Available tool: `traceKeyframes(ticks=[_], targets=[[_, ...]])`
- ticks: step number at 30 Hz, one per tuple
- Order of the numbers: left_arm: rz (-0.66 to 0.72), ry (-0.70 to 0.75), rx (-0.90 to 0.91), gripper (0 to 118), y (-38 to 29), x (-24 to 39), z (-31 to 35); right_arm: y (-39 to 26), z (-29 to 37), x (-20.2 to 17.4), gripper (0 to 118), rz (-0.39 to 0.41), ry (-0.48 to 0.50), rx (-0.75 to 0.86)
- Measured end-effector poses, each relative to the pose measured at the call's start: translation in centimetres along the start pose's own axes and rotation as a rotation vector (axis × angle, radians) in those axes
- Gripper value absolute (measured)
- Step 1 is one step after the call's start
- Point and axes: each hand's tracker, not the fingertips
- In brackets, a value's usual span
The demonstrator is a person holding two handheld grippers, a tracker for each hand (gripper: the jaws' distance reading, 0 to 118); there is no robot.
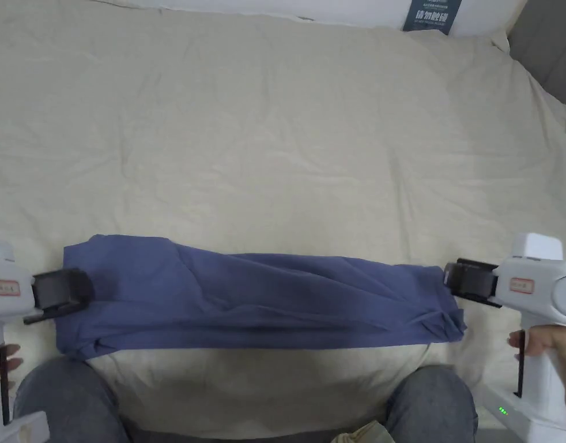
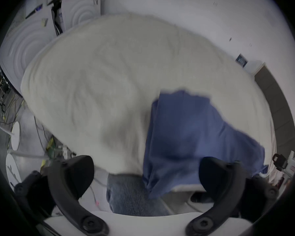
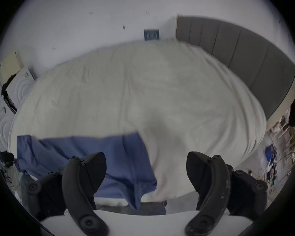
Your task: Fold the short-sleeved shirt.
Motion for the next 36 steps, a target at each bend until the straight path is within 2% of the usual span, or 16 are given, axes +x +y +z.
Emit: traceKeyframes(ticks=[4,10,12,13,14,16,17,18,19,20,21,27,30,31,34,36], targets=[[-0.079,-0.008,0.267,117,2.7,2.4,4.0,2.9,4.5,-1.3,118,0.033,0.017,0.224],[-0.237,0.094,0.649,118,2.5,7.3,6.7,4.2,9.1,-4.2,118,0.058,0.050,0.529],[-0.233,0.072,0.700,108,2.2,8.5,7.3,4.0,9.4,-5.2,118,0.061,0.050,0.580],[-0.233,0.069,0.714,97,2.1,8.8,7.1,3.9,9.5,-5.5,118,0.059,0.050,0.582],[-0.236,0.062,0.730,77,1.9,9.1,7.2,3.7,9.6,-5.8,115,0.055,0.053,0.589],[-0.238,0.060,0.735,38,1.7,9.8,7.2,3.3,9.6,-6.4,84,0.040,0.078,0.609],[-0.234,0.056,0.731,27,1.9,9.7,6.7,3.2,9.7,-6.7,70,0.038,0.083,0.613],[-0.229,0.048,0.728,23,1.9,9.7,6.5,3.1,9.7,-6.9,61,0.038,0.083,0.615],[-0.226,0.035,0.721,23,2.0,9.7,6.5,3.1,9.6,-7.0,61,0.037,0.082,0.615],[-0.226,0.028,0.715,7,2.0,9.8,6.5,3.0,9.5,-7.4,23,0.031,0.074,0.615],[-0.229,0.027,0.712,1,2.0,9.7,6.2,2.9,9.4,-7.4,6,0.019,0.071,0.617],[-0.290,-0.025,0.631,0,2.6,9.0,6.6,3.0,9.0,-7.2,1,-0.008,0.100,0.564],[-0.210,-0.120,0.532,2,3.8,7.1,6.8,2.9,8.8,-7.0,1,-0.008,0.106,0.551],[-0.150,-0.172,0.493,9,4.4,5.9,6.6,2.8,8.8,-6.9,1,-0.006,0.106,0.548],[-0.022,-0.292,0.381,72,5.5,1.6,4.5,2.8,8.5,-7.0,1,0.006,0.111,0.528],[0.009,-0.297,0.282,98,5.5,-0.8,2.7,2.8,8.2,-7.1,1,0.010,0.114,0.516]])
